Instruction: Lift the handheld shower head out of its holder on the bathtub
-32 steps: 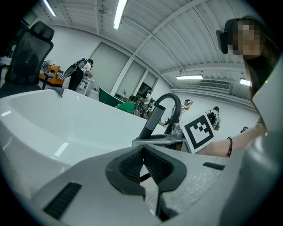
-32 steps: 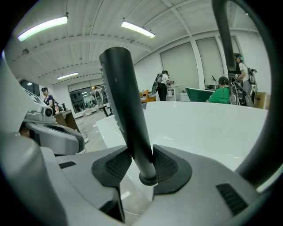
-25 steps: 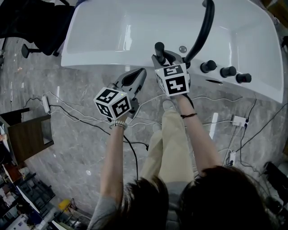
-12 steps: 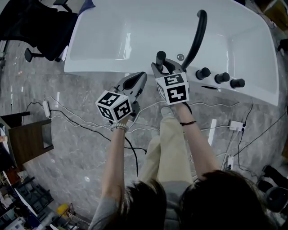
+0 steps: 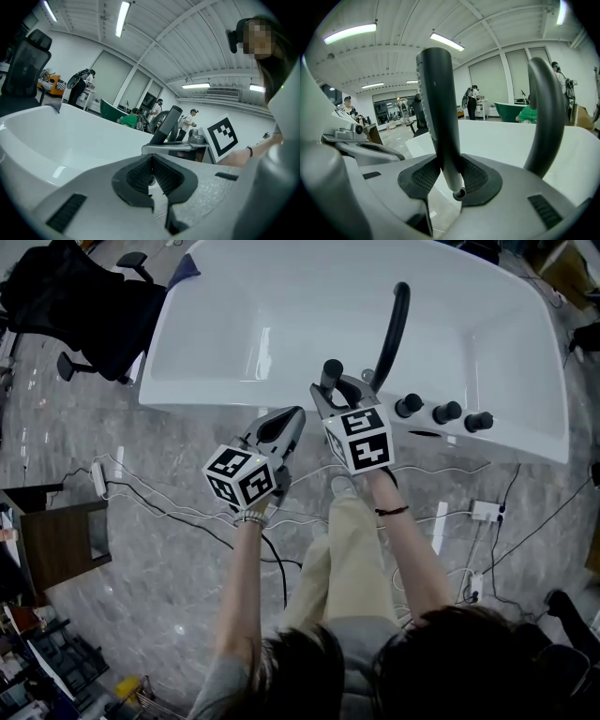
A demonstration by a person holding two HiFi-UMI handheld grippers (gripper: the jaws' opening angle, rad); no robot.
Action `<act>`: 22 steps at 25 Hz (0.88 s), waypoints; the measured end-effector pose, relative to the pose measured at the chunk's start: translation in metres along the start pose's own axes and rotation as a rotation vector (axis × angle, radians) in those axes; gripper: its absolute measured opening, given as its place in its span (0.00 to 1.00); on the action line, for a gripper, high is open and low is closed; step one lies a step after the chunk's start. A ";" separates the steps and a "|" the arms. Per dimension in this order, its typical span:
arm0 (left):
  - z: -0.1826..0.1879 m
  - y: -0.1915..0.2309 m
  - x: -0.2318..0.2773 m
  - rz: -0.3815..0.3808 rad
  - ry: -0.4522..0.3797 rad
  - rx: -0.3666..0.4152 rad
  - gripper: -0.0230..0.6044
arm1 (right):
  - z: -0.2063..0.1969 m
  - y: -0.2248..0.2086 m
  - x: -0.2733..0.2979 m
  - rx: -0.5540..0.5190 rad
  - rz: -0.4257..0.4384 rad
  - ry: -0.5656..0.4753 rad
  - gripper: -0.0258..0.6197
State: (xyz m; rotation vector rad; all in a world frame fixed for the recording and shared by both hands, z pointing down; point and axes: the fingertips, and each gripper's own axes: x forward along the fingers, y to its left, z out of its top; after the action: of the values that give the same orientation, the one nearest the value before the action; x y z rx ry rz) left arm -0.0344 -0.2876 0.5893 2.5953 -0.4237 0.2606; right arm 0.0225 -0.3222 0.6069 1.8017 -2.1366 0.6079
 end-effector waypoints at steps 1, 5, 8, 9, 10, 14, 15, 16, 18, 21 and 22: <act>0.002 -0.003 -0.001 -0.005 0.002 0.003 0.04 | 0.004 0.002 -0.003 -0.007 0.007 -0.001 0.25; 0.018 -0.018 -0.009 -0.003 -0.009 0.019 0.04 | 0.022 0.011 -0.021 -0.036 0.028 -0.013 0.25; 0.032 -0.031 -0.013 -0.004 -0.014 0.043 0.04 | 0.037 0.016 -0.034 -0.049 0.037 -0.029 0.25; 0.037 -0.035 -0.014 -0.006 -0.019 0.049 0.04 | 0.042 0.018 -0.038 -0.051 0.040 -0.037 0.25; 0.041 -0.039 -0.016 -0.007 -0.025 0.053 0.04 | 0.047 0.019 -0.043 -0.054 0.042 -0.046 0.25; 0.058 -0.054 -0.027 -0.011 -0.046 0.069 0.04 | 0.068 0.028 -0.061 -0.064 0.050 -0.078 0.25; 0.062 -0.056 -0.030 -0.011 -0.051 0.070 0.04 | 0.073 0.030 -0.065 -0.065 0.052 -0.085 0.25; 0.066 -0.058 -0.033 -0.009 -0.058 0.070 0.04 | 0.078 0.032 -0.069 -0.066 0.054 -0.092 0.25; 0.074 -0.064 -0.039 -0.009 -0.074 0.073 0.04 | 0.087 0.037 -0.076 -0.070 0.058 -0.103 0.25; 0.086 -0.073 -0.048 -0.011 -0.090 0.087 0.04 | 0.099 0.044 -0.086 -0.084 0.061 -0.117 0.25; 0.090 -0.075 -0.051 -0.011 -0.096 0.091 0.04 | 0.103 0.046 -0.090 -0.088 0.060 -0.124 0.25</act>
State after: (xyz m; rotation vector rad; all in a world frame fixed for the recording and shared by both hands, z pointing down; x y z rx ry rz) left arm -0.0470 -0.2575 0.4654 2.7067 -0.4407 0.1556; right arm 0.0000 -0.2883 0.4684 1.7765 -2.2676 0.4180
